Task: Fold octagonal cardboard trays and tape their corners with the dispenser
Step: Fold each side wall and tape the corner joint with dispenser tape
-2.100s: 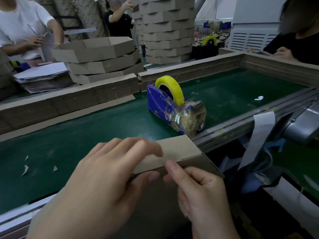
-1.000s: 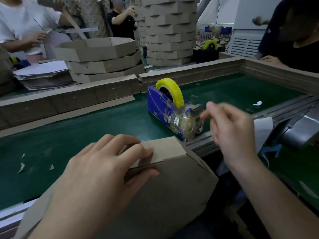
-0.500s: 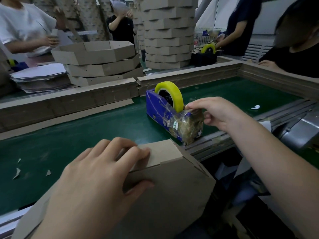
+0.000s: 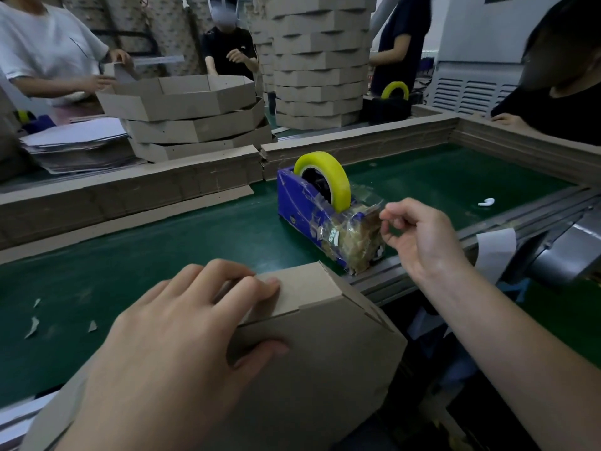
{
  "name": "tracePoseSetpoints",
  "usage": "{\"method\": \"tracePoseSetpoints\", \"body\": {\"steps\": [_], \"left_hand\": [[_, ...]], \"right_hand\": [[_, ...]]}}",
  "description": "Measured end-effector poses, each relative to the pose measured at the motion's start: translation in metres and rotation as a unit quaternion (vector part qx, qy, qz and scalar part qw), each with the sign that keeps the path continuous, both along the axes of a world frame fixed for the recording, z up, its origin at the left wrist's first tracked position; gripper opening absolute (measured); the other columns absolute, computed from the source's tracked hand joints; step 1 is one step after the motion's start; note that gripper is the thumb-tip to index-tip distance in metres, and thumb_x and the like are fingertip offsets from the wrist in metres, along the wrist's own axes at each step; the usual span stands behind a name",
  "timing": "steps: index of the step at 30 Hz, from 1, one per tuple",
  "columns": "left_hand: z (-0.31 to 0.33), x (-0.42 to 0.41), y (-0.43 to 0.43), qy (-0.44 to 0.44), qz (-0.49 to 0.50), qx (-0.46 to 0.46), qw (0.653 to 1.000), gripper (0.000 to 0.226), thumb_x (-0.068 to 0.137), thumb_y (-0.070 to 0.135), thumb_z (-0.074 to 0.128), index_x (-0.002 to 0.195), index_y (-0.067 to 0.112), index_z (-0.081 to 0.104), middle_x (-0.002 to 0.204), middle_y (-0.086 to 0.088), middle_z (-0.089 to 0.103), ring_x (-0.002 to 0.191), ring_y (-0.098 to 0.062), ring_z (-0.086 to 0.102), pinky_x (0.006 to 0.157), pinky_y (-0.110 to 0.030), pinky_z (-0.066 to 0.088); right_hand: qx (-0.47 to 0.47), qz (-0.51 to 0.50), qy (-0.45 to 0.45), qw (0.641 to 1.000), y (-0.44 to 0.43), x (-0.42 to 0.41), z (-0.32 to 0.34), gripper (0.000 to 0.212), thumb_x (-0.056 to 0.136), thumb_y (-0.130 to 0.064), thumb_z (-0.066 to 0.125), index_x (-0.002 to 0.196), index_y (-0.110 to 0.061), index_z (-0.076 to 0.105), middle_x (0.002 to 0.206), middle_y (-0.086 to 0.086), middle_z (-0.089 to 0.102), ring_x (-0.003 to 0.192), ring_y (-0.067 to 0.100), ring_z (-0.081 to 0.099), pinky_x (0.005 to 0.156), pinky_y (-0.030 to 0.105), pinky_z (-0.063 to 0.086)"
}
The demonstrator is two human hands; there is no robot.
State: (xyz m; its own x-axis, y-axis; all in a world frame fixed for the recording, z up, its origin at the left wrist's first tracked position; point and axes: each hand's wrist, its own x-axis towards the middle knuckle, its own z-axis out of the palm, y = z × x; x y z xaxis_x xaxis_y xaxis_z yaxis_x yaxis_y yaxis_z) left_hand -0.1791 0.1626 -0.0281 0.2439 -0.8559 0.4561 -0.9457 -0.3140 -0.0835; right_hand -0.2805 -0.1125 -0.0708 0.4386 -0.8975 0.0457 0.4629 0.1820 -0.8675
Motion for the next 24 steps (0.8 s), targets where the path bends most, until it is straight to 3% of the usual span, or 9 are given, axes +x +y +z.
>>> {"method": "tracePoseSetpoints", "body": {"steps": [4, 7, 10, 13, 16, 18, 21, 24], "left_hand": [[0.000, 0.000, 0.000, 0.001, -0.001, 0.001, 1.000, 0.048, 0.074, 0.065, 0.045, 0.103, 0.034, 0.069, 0.101, 0.012, 0.065, 0.084, -0.021, 0.067, 0.055, -0.036, 0.052], [0.001, 0.000, 0.000, -0.001, 0.001, 0.002, 1.000, 0.047, 0.074, 0.064, 0.046, 0.102, 0.034, 0.069, 0.100, 0.012, 0.065, 0.083, -0.021, 0.067, 0.055, -0.035, 0.051], [0.001, 0.000, 0.000, -0.002, 0.000, 0.005, 1.000, 0.047, 0.074, 0.064, 0.046, 0.102, 0.033, 0.069, 0.100, 0.011, 0.065, 0.083, -0.021, 0.067, 0.055, -0.035, 0.050], [0.002, -0.001, 0.001, -0.006, -0.001, 0.012, 1.000, 0.047, 0.075, 0.063, 0.045, 0.107, 0.037, 0.067, 0.101, 0.011, 0.064, 0.082, -0.021, 0.067, 0.056, -0.033, 0.050], [0.004, 0.001, 0.005, -0.021, -0.004, 0.026, 0.999, 0.049, 0.077, 0.062, 0.043, 0.116, 0.042, 0.064, 0.103, 0.009, 0.064, 0.081, -0.023, 0.065, 0.058, -0.034, 0.051], [0.005, 0.005, 0.008, -0.034, -0.005, 0.035, 0.999, 0.052, 0.077, 0.061, 0.043, 0.121, 0.041, 0.062, 0.105, 0.007, 0.064, 0.082, -0.025, 0.065, 0.059, -0.036, 0.052], [0.008, 0.010, 0.012, -0.027, -0.011, 0.048, 0.998, 0.054, 0.075, 0.060, 0.043, 0.123, 0.041, 0.059, 0.106, 0.007, 0.064, 0.083, -0.025, 0.065, 0.059, -0.039, 0.053], [0.012, 0.013, 0.015, -0.003, -0.025, 0.045, 0.999, 0.052, 0.073, 0.060, 0.045, 0.121, 0.044, 0.056, 0.105, 0.010, 0.062, 0.083, -0.023, 0.065, 0.059, -0.038, 0.052]], "right_hand": [[-0.015, -0.019, -0.030, 0.999, 0.003, 0.000, -0.014, 0.049, 0.080, 0.005, 0.051, 0.037, -0.017, 0.056, 0.047, -0.006, 0.047, 0.055, 0.009, 0.048, 0.069, 0.026, 0.046], [-0.012, -0.021, -0.062, 0.998, 0.003, -0.001, -0.020, 0.036, 0.070, -0.001, 0.053, 0.037, -0.017, 0.052, 0.050, -0.002, 0.045, 0.054, 0.009, 0.050, 0.070, 0.025, 0.050], [-0.037, -0.027, -0.055, 0.997, 0.002, -0.004, -0.026, 0.042, 0.075, 0.003, 0.052, 0.039, -0.017, 0.050, 0.058, 0.001, 0.043, 0.062, 0.010, 0.049, 0.075, 0.029, 0.050], [-0.131, -0.060, 0.062, 0.988, 0.003, -0.012, -0.030, 0.034, 0.072, -0.002, 0.065, 0.043, -0.014, 0.052, 0.071, 0.002, 0.040, 0.075, 0.014, 0.046, 0.080, 0.032, 0.046], [-0.281, -0.130, 0.253, 0.917, 0.000, -0.025, -0.033, 0.030, 0.078, -0.006, 0.073, 0.054, -0.006, 0.055, 0.076, 0.001, 0.042, 0.070, 0.005, 0.045, 0.073, 0.018, 0.039], [-0.321, -0.162, 0.312, 0.879, 0.000, -0.035, -0.035, 0.027, 0.077, -0.005, 0.074, 0.056, -0.006, 0.057, 0.077, 0.001, 0.041, 0.064, 0.002, 0.043, 0.065, 0.016, 0.036], [-0.356, -0.134, 0.284, 0.880, 0.009, -0.047, -0.028, 0.020, 0.077, -0.004, 0.075, 0.061, -0.004, 0.064, 0.077, 0.001, 0.042, 0.064, 0.005, 0.043, 0.062, 0.012, 0.035], [-0.387, 0.010, 0.194, 0.902, 0.034, -0.046, -0.003, 0.015, 0.077, -0.021, 0.074, 0.066, -0.012, 0.070, 0.075, -0.006, 0.046, 0.072, 0.008, 0.049, 0.069, 0.014, 0.039]]}}
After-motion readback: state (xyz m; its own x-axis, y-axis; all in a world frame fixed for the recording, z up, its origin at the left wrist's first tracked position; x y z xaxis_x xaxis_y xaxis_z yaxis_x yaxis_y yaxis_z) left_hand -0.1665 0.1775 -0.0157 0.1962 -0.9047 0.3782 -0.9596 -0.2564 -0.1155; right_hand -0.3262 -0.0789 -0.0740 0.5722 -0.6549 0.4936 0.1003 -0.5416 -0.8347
